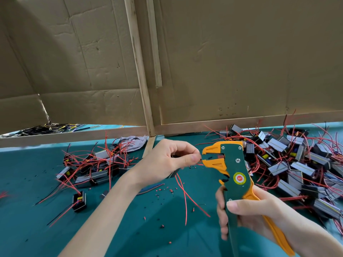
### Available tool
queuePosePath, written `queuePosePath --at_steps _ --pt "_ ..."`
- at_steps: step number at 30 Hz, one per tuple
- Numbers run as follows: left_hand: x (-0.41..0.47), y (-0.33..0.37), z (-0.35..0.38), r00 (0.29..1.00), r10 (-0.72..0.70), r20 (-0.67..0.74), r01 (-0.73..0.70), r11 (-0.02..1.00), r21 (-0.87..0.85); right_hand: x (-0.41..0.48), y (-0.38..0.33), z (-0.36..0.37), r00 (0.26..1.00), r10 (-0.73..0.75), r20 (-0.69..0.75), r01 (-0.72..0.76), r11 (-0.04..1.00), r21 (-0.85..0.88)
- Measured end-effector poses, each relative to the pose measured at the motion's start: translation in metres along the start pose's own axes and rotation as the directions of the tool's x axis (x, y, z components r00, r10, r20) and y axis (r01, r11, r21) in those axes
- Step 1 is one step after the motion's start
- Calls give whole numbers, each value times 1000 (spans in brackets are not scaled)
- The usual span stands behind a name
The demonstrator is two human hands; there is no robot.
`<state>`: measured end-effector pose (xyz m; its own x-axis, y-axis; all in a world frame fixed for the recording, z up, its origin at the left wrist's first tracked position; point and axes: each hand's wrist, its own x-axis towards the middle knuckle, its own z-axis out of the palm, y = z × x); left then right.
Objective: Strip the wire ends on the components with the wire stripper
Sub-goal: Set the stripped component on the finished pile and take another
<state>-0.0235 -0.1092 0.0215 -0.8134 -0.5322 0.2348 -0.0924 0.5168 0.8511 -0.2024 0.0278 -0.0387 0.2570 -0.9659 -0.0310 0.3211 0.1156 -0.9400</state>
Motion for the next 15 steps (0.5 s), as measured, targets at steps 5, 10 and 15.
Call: queuePosePath --at_steps 5,10,15 --pt "0 0 -3 999 -6 39 6 1000 6 1 0 8 998 -8 -57 5 999 -51" --pt "-1 -3 -7 998 -19 54 18 1000 11 2 5 13 994 5 -106 -10 999 -47" --pt "0 -7 -7 998 -54 42 54 999 6 8 20 18 958 -36 -284 3 993 -114"
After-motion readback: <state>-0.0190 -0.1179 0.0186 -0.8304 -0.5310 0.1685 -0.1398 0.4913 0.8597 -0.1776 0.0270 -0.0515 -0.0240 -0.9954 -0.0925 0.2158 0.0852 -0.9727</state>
